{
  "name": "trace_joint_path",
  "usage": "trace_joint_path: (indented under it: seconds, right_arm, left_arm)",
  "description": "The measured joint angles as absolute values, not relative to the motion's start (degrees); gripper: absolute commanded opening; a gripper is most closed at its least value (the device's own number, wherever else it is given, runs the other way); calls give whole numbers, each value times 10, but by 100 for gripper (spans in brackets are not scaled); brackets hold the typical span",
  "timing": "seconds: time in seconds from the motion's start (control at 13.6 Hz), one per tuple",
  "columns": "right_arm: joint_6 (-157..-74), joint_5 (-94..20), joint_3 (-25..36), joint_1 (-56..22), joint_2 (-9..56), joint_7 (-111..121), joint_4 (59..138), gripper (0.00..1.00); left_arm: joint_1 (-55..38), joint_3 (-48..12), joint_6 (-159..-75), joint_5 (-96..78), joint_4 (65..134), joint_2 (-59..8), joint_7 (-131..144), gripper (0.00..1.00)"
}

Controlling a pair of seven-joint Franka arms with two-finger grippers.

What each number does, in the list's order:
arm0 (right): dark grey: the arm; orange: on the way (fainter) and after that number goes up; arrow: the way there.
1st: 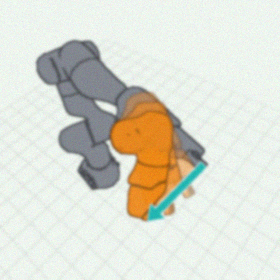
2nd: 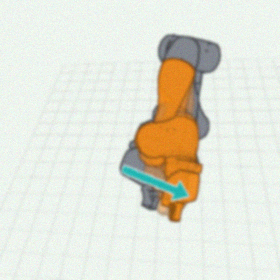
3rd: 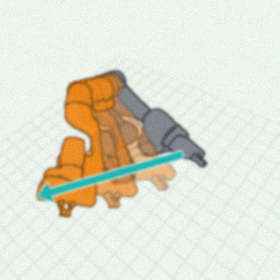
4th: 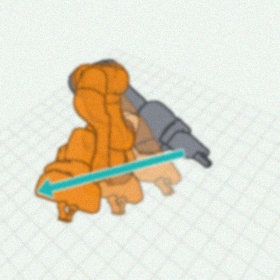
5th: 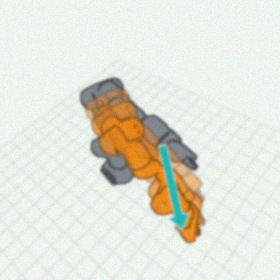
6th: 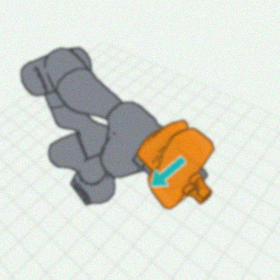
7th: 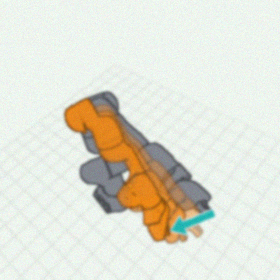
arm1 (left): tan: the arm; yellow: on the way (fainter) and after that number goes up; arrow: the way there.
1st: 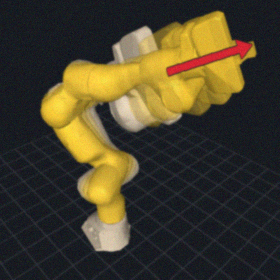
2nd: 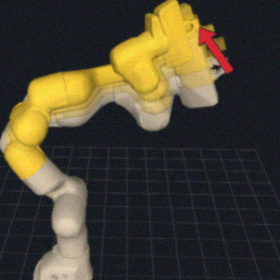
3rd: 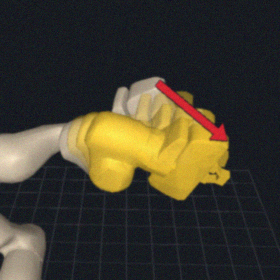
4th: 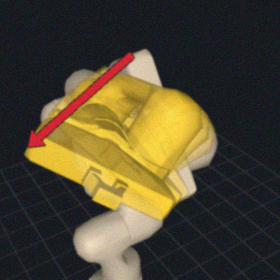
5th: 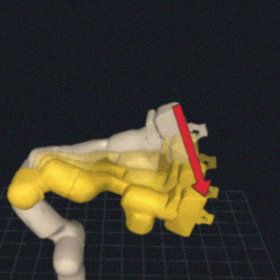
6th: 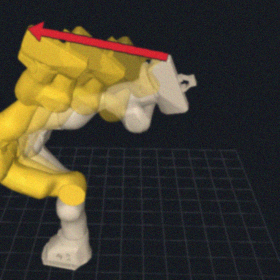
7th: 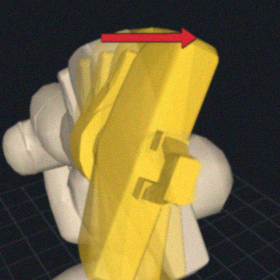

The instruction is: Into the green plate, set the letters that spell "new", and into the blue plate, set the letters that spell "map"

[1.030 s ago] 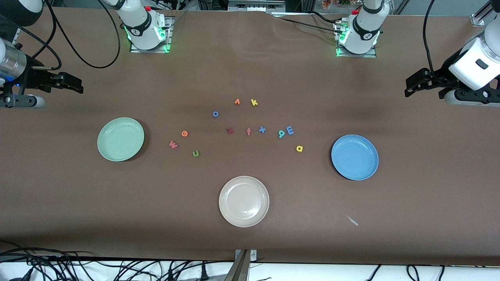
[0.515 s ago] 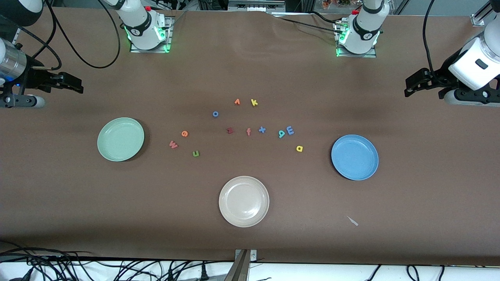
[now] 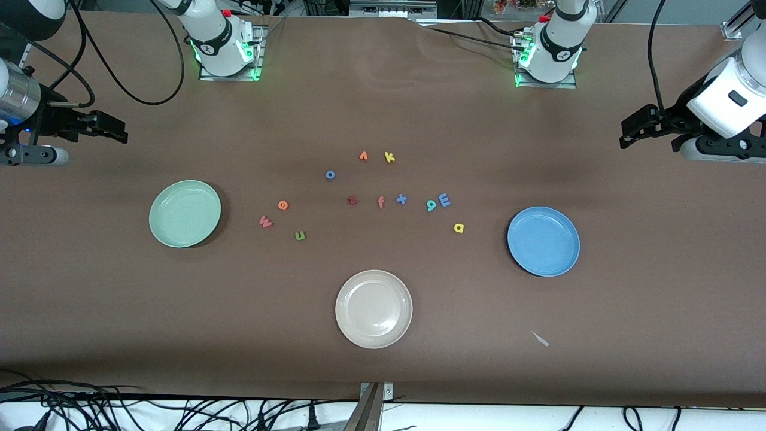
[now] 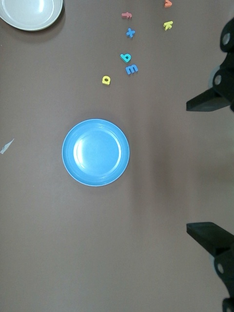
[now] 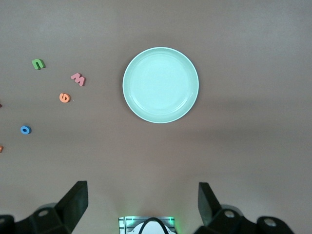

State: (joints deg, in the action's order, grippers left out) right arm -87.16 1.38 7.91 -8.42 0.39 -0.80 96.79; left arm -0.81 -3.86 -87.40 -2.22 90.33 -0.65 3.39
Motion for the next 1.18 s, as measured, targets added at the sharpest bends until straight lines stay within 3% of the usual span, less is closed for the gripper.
trace_joint_path:
  seconds: [0.66,1.18]
  right_arm:
    - [-880,14,57,-103,43,-6,967,100]
    - [-957,8,37,-134,85,-8,966,100]
  left_arm:
    - [-8,-39,-874,-22,903,-6,34,100]
    - [-8,-38,-874,-22,903,-6,34,100]
